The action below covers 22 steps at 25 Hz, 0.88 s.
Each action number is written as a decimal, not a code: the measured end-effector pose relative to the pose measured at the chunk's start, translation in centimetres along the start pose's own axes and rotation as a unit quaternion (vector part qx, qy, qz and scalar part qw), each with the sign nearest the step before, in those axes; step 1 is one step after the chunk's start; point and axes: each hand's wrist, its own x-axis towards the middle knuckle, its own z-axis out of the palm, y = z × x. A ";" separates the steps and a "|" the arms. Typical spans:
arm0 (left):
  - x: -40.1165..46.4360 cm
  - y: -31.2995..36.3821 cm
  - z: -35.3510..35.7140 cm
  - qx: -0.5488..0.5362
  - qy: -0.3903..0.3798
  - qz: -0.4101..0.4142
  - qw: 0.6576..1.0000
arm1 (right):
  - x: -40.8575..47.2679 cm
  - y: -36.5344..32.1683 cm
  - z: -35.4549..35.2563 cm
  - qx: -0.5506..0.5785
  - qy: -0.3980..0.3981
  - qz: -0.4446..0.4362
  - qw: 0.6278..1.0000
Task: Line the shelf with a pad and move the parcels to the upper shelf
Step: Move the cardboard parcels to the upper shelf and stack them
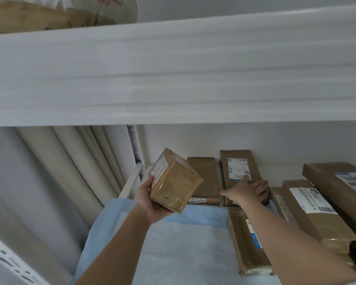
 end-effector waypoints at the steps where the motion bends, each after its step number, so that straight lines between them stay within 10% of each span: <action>1: 0.0 -0.1 0.0 0.005 0.004 0.001 1.000 | 0.1 0.1 0.1 -0.003 0.006 -0.002 1.000; 17: 1.6 -0.2 0.4 0.044 0.083 0.057 0.994 | -2.2 -2.2 -6.4 0.258 0.072 -0.045 0.962; 22: -0.6 -0.5 3.4 0.086 0.106 0.103 0.985 | -3.9 0.4 -10.4 0.652 -0.262 0.002 0.711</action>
